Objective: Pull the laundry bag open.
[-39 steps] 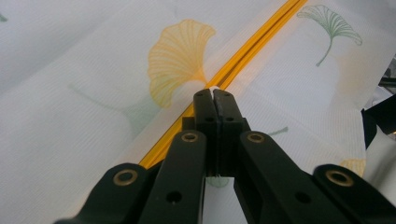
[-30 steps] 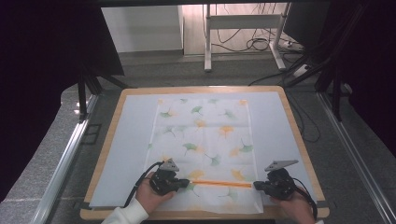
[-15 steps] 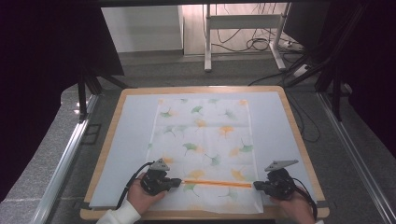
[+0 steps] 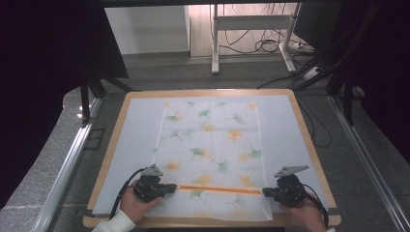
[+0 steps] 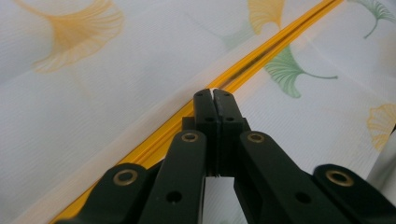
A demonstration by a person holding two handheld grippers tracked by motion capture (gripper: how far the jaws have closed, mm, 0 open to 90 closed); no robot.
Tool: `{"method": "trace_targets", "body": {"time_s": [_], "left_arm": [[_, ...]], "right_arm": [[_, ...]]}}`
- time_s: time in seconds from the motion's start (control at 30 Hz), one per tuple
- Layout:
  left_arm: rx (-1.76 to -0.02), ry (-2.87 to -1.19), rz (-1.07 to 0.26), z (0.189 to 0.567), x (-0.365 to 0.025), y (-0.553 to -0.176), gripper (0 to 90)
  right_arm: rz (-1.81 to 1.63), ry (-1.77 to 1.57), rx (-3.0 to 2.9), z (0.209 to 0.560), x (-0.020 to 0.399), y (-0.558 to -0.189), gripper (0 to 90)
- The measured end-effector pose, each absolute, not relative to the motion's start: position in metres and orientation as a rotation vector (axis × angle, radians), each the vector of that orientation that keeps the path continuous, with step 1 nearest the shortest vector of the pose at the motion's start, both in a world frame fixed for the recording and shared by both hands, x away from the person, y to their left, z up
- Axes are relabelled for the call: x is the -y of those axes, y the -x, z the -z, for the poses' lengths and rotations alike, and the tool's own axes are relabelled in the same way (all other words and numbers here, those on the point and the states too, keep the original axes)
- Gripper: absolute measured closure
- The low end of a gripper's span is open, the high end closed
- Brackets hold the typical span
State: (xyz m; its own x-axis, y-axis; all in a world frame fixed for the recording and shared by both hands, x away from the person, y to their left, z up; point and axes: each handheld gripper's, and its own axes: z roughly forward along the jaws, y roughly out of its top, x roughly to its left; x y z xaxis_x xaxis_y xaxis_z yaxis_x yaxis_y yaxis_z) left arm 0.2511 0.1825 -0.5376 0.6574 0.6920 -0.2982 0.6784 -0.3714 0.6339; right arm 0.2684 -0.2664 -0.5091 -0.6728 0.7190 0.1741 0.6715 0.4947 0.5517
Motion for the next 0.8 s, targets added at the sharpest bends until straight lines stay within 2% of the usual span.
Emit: {"method": "trace_targets", "body": {"time_s": [0.8], "left_arm": [[-1.146,-2.085,-0.087,0.538,-0.222,-0.245,90.0]], "right_arm": [[-0.923,-1.234,-2.648,0.509,0.266,-0.269,89.9]]}}
